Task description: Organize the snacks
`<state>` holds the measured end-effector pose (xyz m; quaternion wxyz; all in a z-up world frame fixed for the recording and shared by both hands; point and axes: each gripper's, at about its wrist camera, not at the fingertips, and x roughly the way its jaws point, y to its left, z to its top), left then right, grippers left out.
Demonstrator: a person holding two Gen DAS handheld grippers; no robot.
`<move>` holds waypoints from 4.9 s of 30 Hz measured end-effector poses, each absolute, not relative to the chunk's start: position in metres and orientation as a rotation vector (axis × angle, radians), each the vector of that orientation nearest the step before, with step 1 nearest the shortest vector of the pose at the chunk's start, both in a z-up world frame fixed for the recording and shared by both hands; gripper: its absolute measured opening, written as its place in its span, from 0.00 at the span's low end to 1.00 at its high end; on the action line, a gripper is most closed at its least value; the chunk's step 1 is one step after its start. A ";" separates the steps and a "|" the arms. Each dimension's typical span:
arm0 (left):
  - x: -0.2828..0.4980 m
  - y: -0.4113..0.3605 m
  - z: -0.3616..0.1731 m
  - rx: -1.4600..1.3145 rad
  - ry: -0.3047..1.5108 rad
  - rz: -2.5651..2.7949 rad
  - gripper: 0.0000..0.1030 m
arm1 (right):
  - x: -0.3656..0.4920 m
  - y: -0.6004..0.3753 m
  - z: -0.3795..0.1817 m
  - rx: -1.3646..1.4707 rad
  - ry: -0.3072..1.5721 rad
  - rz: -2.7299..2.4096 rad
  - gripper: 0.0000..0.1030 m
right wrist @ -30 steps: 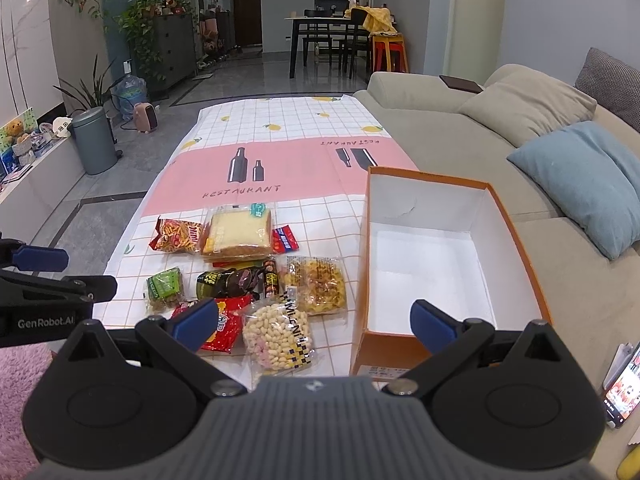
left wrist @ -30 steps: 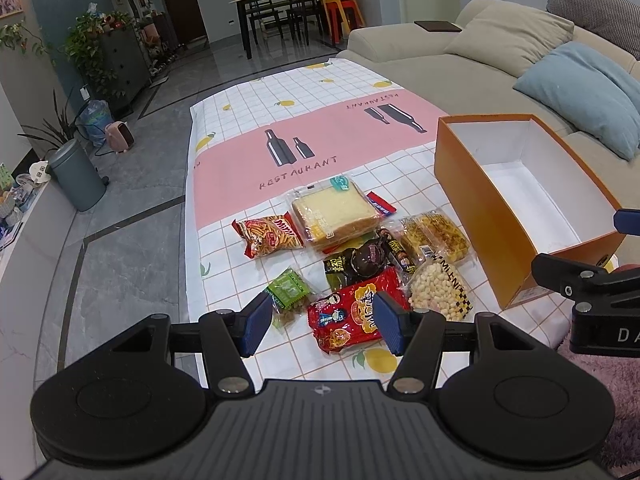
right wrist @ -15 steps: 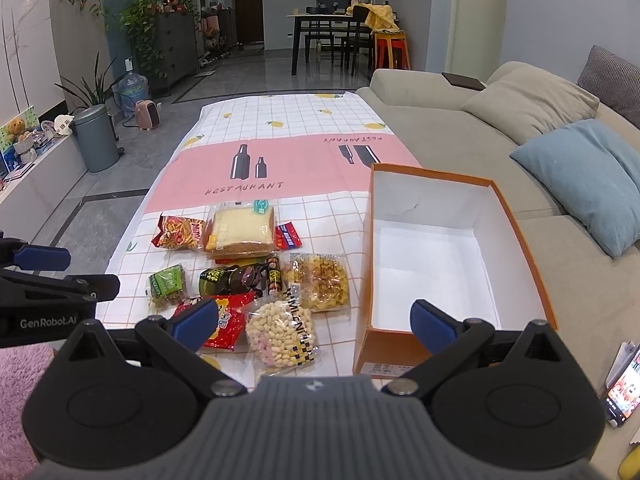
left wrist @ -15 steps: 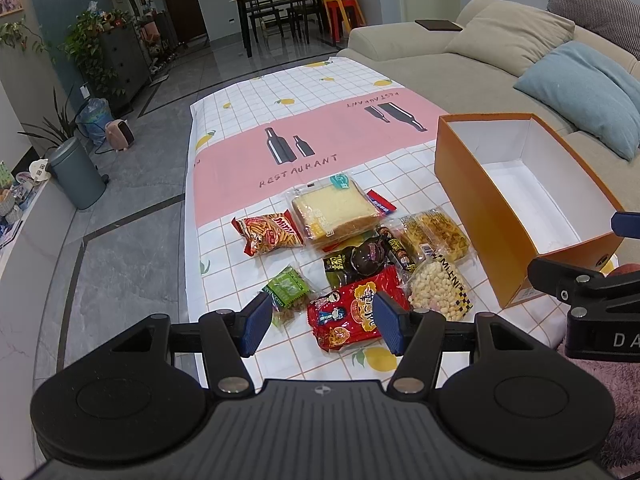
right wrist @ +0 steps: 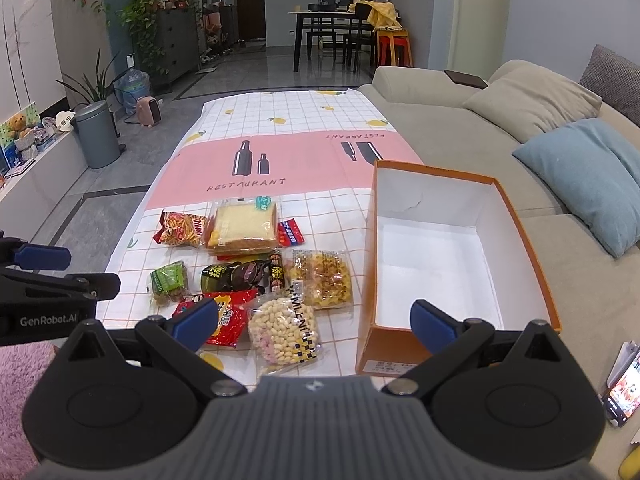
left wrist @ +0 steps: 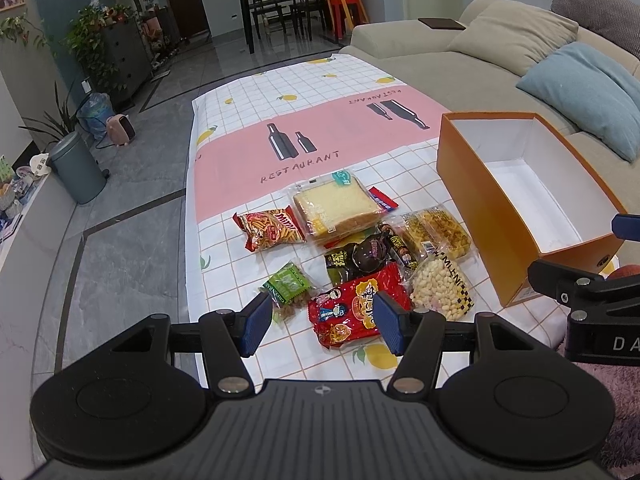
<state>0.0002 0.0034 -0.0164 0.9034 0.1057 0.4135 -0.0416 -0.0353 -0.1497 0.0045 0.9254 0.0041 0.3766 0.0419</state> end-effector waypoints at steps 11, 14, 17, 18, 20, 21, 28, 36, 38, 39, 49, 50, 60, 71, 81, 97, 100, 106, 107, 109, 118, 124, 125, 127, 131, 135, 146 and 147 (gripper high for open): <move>0.001 0.004 -0.015 0.217 0.857 -0.086 0.66 | -0.035 -0.150 0.004 0.010 0.774 0.085 0.97; 0.001 0.005 -0.015 0.216 0.857 -0.087 0.66 | -0.035 -0.150 0.004 0.010 0.775 0.087 0.97; 0.001 0.006 -0.016 0.196 0.872 -0.112 0.66 | -0.034 -0.150 0.003 0.010 0.778 0.089 0.97; 0.001 0.006 -0.017 0.187 0.876 -0.125 0.66 | -0.034 -0.150 0.003 0.010 0.780 0.090 0.97; 0.002 0.008 -0.018 0.173 0.883 -0.144 0.66 | -0.033 -0.150 0.001 0.012 0.784 0.095 0.97; 0.002 0.008 -0.020 0.166 0.885 -0.148 0.66 | -0.032 -0.150 -0.001 0.014 0.787 0.099 0.97; 0.018 0.023 -0.040 0.095 0.953 -0.157 0.66 | -0.021 -0.143 -0.018 0.025 0.789 0.197 0.89; 0.031 0.029 -0.075 0.126 0.977 -0.259 0.66 | 0.002 -0.113 -0.061 -0.116 0.824 0.263 0.82; 0.034 0.025 -0.085 0.196 0.976 -0.285 0.66 | 0.010 -0.110 -0.074 -0.149 0.843 0.280 0.80; 0.035 0.023 -0.090 0.230 0.971 -0.299 0.66 | 0.014 -0.109 -0.080 -0.159 0.860 0.289 0.78; 0.050 -0.004 -0.135 0.520 0.958 -0.441 0.63 | 0.049 -0.109 -0.127 -0.196 0.984 0.353 0.72; 0.050 -0.006 -0.139 0.548 0.955 -0.456 0.63 | 0.052 -0.108 -0.131 -0.209 0.988 0.358 0.73; 0.048 -0.029 -0.174 0.857 0.886 -0.510 0.64 | 0.058 -0.096 -0.155 -0.336 0.947 0.418 0.81; 0.063 -0.038 -0.185 0.907 0.806 -0.521 0.65 | 0.061 -0.090 -0.165 -0.377 0.894 0.419 0.80; 0.062 -0.043 -0.176 0.873 0.824 -0.459 0.46 | 0.062 -0.100 -0.154 -0.342 0.903 0.384 0.55; 0.073 -0.020 -0.104 0.426 1.001 -0.317 0.26 | 0.051 -0.126 -0.107 -0.168 0.859 0.296 0.17; 0.075 -0.015 -0.082 0.320 1.017 -0.328 0.26 | 0.046 -0.133 -0.093 -0.116 0.852 0.291 0.17; 0.078 -0.027 -0.034 0.194 0.994 -0.363 0.26 | 0.038 -0.149 -0.056 -0.027 0.800 0.284 0.17; 0.079 -0.031 -0.025 0.180 0.983 -0.371 0.26 | 0.038 -0.151 -0.048 -0.025 0.788 0.278 0.17; 0.084 -0.040 -0.009 0.149 0.958 -0.396 0.26 | 0.038 -0.158 -0.034 -0.030 0.764 0.261 0.17; 0.118 -0.106 0.028 0.053 0.934 -0.514 0.26 | 0.051 -0.213 0.013 -0.055 0.722 0.138 0.17; 0.148 -0.144 0.006 -0.049 1.053 -0.620 0.26 | 0.068 -0.257 0.002 -0.039 0.794 0.081 0.17; 0.152 -0.152 0.000 -0.054 1.073 -0.628 0.26 | 0.070 -0.264 -0.003 -0.036 0.808 0.068 0.17; 0.162 -0.164 -0.013 -0.047 1.109 -0.630 0.26 | 0.074 -0.277 -0.015 -0.025 0.844 0.056 0.17; 0.178 -0.185 -0.043 -0.010 1.204 -0.621 0.26 | 0.086 -0.301 -0.042 0.077 0.947 0.086 0.17; 0.191 -0.196 -0.072 0.018 1.284 -0.598 0.26 | 0.096 -0.312 -0.068 0.153 1.033 0.104 0.17; 0.210 -0.187 -0.113 -0.002 1.414 -0.519 0.26 | 0.117 -0.306 -0.116 0.337 1.124 0.187 0.17; 0.212 -0.186 -0.113 -0.007 1.413 -0.509 0.26 | 0.120 -0.305 -0.119 0.340 1.123 0.192 0.17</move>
